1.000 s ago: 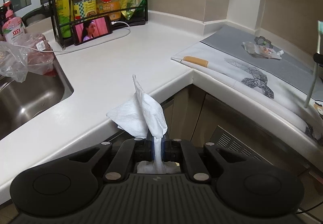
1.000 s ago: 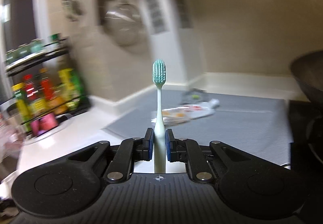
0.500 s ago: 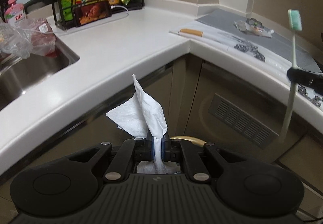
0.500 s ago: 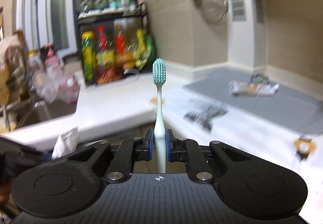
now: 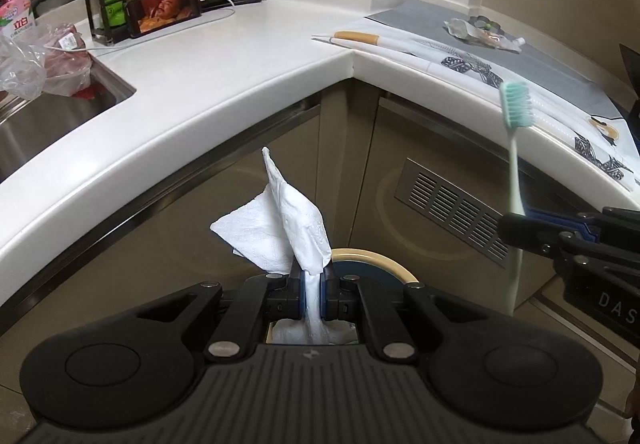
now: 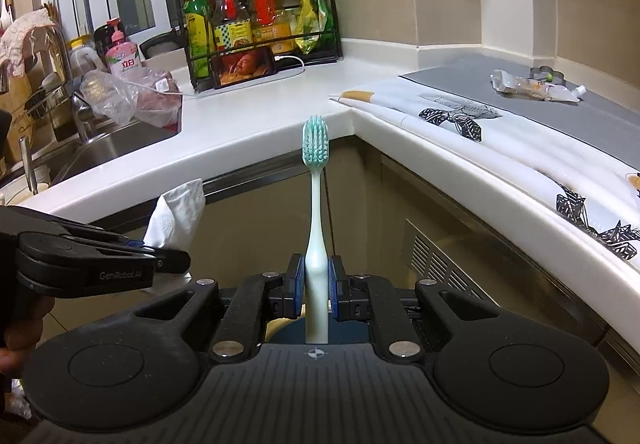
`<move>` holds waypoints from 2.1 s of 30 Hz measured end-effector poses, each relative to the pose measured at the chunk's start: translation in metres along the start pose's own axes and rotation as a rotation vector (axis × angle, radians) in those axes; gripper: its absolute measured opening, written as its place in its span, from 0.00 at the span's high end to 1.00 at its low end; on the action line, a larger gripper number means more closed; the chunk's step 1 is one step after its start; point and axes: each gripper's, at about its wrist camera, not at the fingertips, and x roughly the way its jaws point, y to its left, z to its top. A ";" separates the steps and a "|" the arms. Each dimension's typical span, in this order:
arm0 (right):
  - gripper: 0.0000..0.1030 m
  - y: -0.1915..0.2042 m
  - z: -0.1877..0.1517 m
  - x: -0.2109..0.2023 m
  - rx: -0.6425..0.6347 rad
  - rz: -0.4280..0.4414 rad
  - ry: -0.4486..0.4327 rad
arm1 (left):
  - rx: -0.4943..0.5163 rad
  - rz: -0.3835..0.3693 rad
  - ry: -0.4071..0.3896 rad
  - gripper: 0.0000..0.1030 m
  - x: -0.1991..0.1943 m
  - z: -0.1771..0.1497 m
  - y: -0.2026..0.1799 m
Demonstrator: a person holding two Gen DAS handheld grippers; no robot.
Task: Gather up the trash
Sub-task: 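Carry the tissue and toothbrush down toward the bin with both grippers, then open both grippers to drop the tissue and toothbrush into the bin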
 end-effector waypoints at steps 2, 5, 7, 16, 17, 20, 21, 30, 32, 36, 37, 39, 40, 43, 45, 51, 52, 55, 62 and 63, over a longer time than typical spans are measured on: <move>0.86 0.001 0.000 0.001 -0.005 -0.001 0.002 | 0.002 -0.001 0.003 0.94 0.000 0.000 -0.001; 0.87 0.002 -0.001 0.001 -0.007 0.000 0.008 | 0.004 -0.001 0.006 0.94 0.001 -0.001 -0.003; 0.86 0.001 -0.001 0.003 -0.006 -0.001 0.012 | 0.006 -0.001 0.009 0.94 0.002 -0.001 -0.004; 0.87 0.002 -0.001 0.007 -0.005 -0.002 0.024 | 0.012 0.000 0.017 0.94 0.005 0.000 -0.003; 0.86 0.002 -0.001 0.008 -0.004 -0.001 0.027 | 0.011 -0.001 0.019 0.94 0.006 0.000 -0.003; 0.86 0.001 -0.002 0.010 -0.004 -0.001 0.035 | 0.012 -0.002 0.026 0.94 0.008 0.000 -0.003; 0.86 0.001 -0.001 0.011 -0.004 -0.001 0.036 | 0.013 -0.003 0.027 0.94 0.009 0.000 -0.003; 0.86 0.002 -0.004 0.017 0.002 0.000 0.054 | 0.019 -0.007 0.048 0.94 0.016 0.001 -0.003; 0.86 0.002 -0.004 0.019 0.005 -0.001 0.060 | 0.020 -0.009 0.053 0.94 0.018 0.001 -0.004; 0.86 0.000 -0.005 0.023 0.009 -0.003 0.070 | 0.025 -0.011 0.065 0.94 0.023 0.000 -0.005; 0.86 0.000 -0.005 0.025 0.010 -0.003 0.074 | 0.026 -0.012 0.068 0.94 0.024 0.000 -0.005; 0.86 0.000 -0.006 0.028 0.013 -0.003 0.081 | 0.027 -0.013 0.074 0.94 0.027 0.000 -0.006; 0.86 -0.001 -0.006 0.030 0.014 -0.003 0.085 | 0.028 -0.013 0.078 0.94 0.029 0.000 -0.006; 0.86 -0.002 -0.006 0.034 0.018 -0.003 0.095 | 0.029 -0.014 0.090 0.94 0.034 0.000 -0.007; 0.86 -0.003 -0.007 0.038 0.021 -0.003 0.103 | 0.032 -0.017 0.099 0.94 0.039 0.000 -0.008; 0.86 -0.006 -0.010 0.051 0.030 -0.008 0.136 | 0.042 -0.029 0.135 0.94 0.057 0.001 -0.010; 0.86 -0.006 -0.011 0.054 0.031 -0.010 0.142 | 0.044 -0.030 0.142 0.94 0.062 0.001 -0.010; 0.86 -0.009 -0.014 0.065 0.032 -0.015 0.163 | 0.053 -0.031 0.164 0.94 0.078 0.001 -0.012; 0.86 -0.016 -0.023 0.104 0.042 -0.032 0.232 | 0.061 -0.065 0.243 0.94 0.120 -0.004 -0.018; 0.86 -0.015 -0.025 0.110 0.042 -0.036 0.244 | 0.063 -0.068 0.253 0.94 0.125 -0.005 -0.018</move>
